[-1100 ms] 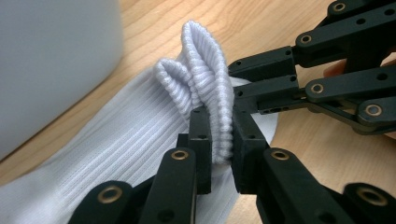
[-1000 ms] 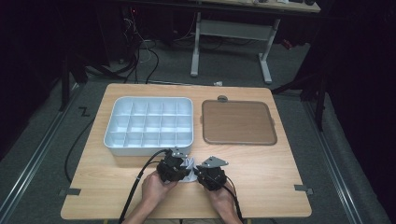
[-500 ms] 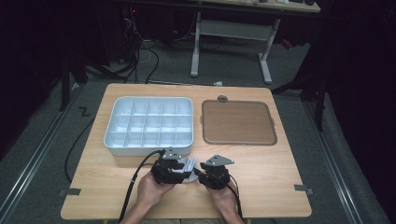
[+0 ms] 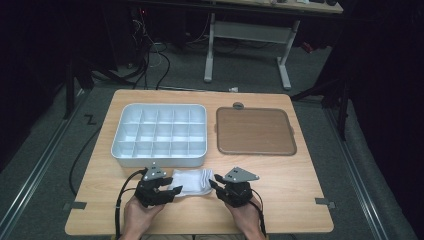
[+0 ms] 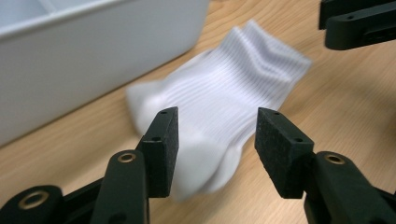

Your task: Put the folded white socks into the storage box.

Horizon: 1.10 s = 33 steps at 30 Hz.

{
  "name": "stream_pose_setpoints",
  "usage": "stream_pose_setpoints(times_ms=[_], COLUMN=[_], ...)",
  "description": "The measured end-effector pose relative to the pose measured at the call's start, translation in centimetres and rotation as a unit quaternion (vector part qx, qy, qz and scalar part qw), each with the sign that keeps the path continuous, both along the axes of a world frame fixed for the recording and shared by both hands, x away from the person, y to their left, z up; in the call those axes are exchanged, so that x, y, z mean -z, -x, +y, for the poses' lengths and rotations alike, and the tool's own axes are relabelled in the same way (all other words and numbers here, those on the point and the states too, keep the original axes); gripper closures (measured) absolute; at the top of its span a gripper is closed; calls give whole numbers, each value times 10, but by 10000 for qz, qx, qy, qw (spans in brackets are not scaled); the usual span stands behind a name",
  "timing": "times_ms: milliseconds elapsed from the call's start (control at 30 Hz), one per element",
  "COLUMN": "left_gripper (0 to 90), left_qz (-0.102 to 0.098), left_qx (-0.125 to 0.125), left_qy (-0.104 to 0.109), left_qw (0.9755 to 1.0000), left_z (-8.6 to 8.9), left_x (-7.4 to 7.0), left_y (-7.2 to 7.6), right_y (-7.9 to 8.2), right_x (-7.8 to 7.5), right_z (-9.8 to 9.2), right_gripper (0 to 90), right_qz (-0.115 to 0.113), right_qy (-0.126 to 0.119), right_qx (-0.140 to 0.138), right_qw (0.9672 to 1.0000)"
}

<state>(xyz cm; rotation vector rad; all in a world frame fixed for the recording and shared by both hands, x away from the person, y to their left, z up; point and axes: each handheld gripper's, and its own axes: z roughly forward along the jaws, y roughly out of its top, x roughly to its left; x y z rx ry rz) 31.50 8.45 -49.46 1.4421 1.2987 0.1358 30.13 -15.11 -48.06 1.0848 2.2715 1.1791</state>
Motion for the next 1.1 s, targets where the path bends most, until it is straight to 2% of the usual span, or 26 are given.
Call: stream_pose_setpoints(times_ms=[233,333,533,633,767,800,1033,1100], left_gripper=[510,526,545,608,749,813,859,861], left_qz=[92,154,225,182,169,162,12,2], left_qx=[-199,-212,-231,-256,-184,-180,-167,-178], left_qy=[25,21,-3,-132,-294,-341,-811,-849], left_qw=[9998,9997,9995,9994,9993,9991,9966,9962], left_z=[15,15,10,7,4,3,-1,-2], left_x=[11,16,26,31,33,34,35,36], left_y=[8,10,10,8,6,6,9,10], right_y=[-1,-5,-10,-12,-13,-13,-9,-8], right_x=[4,10,21,25,29,29,25,23], right_z=[26,30,31,30,30,29,22,18], right_gripper=[725,726,729,775,836,842,863,864], right_qz=[38,131,304,394,423,432,248,191], right_qy=[279,422,509,614,663,681,662,696], right_qx=[-295,-249,-165,-123,-115,-113,93,179], right_qw=[9992,9987,9981,9973,9968,9967,9975,9972])
